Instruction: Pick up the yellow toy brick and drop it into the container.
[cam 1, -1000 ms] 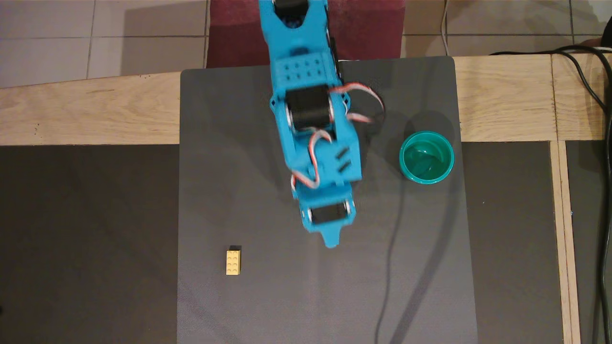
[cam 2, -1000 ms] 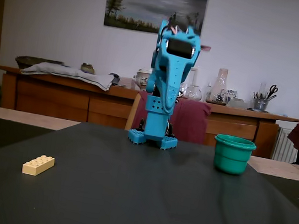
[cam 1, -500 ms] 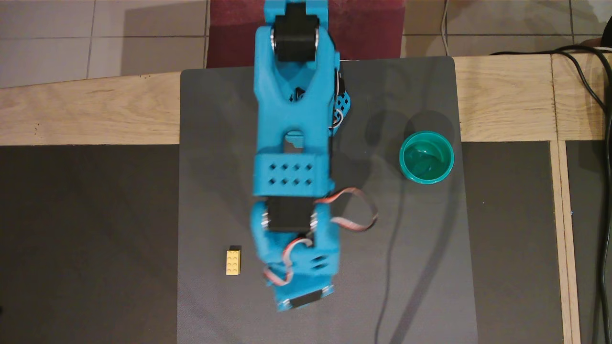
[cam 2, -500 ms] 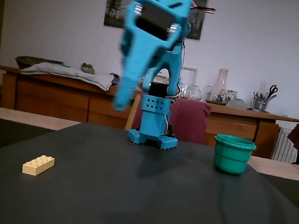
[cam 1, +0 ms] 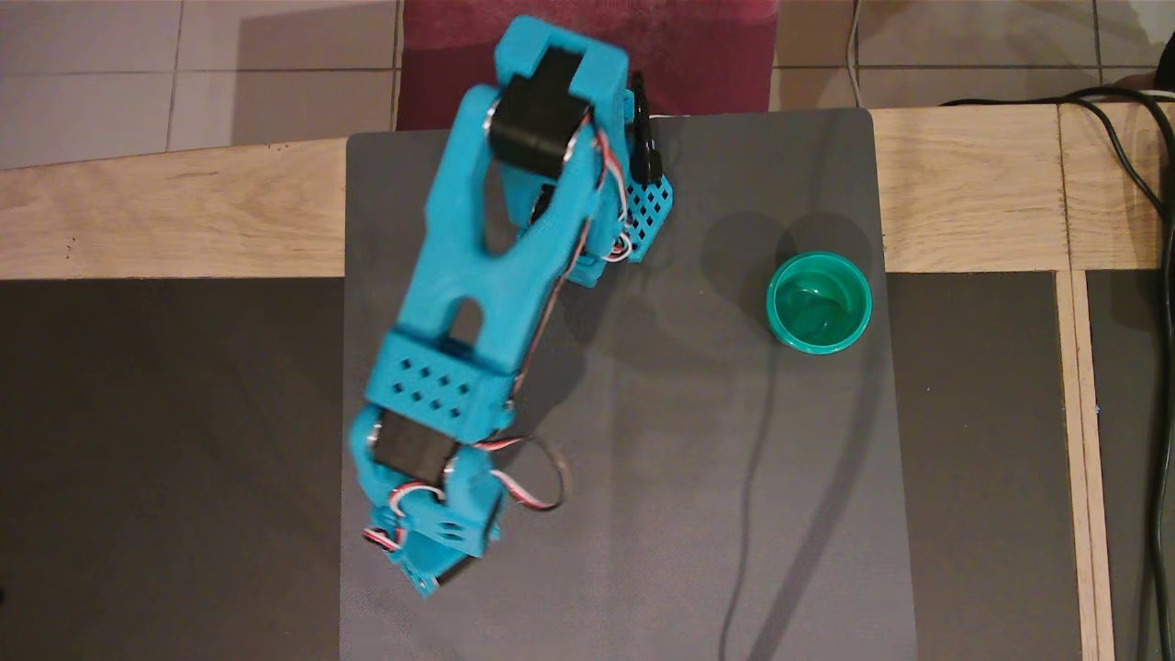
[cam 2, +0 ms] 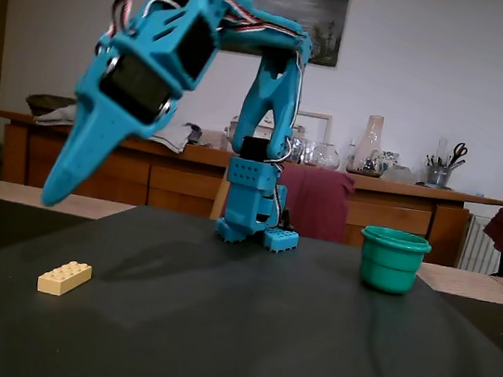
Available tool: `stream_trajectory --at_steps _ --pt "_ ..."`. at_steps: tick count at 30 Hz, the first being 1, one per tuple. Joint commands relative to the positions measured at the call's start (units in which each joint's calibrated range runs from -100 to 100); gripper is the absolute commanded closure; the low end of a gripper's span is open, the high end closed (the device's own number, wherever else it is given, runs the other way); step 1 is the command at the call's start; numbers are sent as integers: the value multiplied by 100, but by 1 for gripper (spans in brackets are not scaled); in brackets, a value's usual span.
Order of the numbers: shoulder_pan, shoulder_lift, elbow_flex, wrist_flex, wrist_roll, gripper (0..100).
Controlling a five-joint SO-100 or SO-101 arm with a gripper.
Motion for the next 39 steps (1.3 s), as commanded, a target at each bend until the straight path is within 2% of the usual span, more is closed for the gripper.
stream_trajectory --at_steps 1,4,11,17,25,27,33,39 --pt "204 129 -208 -51 705 100" --pt "304 180 -199 -7 935 100" --pt "552 155 -99 2 1024 100" --pt "614 188 523 -87 1829 100" --pt "544 222 523 -87 1902 100" --pt "544 239 523 -87 1907 97" --pt "552 239 523 -78 1933 76" --pt "544 247 532 -60 2054 73"
